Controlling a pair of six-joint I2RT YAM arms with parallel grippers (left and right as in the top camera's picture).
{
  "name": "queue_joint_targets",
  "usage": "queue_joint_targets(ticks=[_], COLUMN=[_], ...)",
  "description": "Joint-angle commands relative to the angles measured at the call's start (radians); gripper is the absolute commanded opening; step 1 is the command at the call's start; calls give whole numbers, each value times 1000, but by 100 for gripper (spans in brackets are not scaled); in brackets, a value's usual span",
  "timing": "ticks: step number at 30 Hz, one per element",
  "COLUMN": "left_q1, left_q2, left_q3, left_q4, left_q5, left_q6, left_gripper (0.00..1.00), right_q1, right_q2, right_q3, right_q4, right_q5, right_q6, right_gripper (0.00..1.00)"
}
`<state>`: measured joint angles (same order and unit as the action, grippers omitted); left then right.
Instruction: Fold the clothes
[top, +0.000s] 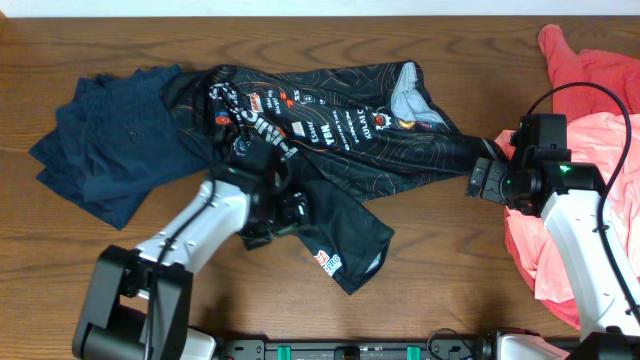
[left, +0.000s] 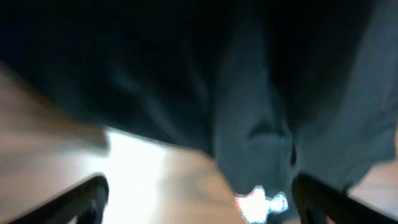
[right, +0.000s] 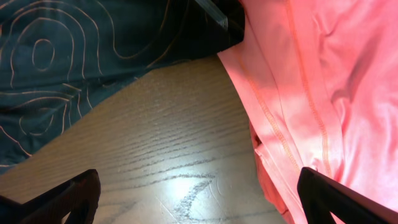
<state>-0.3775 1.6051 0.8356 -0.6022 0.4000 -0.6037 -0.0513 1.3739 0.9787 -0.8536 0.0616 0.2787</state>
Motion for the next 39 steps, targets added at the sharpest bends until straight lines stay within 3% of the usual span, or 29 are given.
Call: queue_joint_targets(ticks=[1,3,6,8,10,11,15,19,23,28,39], left_q1=[-60,-90,-122,-135,-137,-136,-104,-14,117,253,272], left_q2=[3,3,13,23,30,30,7,-90,-241,-412,-469], left_q3=[-57,-80,-90,-90,-90,-89,-65,15,70,71,70], left_q4=[105,186,239,262,280,280,192,-42,-197,-272,-379], left_q5=[26,10,-32,-47,-47,-47,-42,-42,-46,-45,-50], left_q6=[-76,-76,-91,-95,-94,-94,-55,113,204,203,203], left_gripper=[90,88,77,56,26,6,6,6,6,6,6], right_q1=[-5,-5,-5,-5,-5,-5,-5,-5,2,6,4], right_q2=[-11,-11,-11,-11,-11,-11,-11,-9,7,40,222], right_q3=[3,3,3,3,3,3,3,2,-11,-70,-158], right_q4=[-6,-6,-8,-15,-18,-18,-23,-49,-55,-4,338], right_q5=[10,9,9,9,10,10,9,-71,-211,-219,-115], right_q6=[13,13,13,12,13,13,12,-15,-13,66,156], right_gripper=[99,99,99,99,99,99,99,85,82,87,89])
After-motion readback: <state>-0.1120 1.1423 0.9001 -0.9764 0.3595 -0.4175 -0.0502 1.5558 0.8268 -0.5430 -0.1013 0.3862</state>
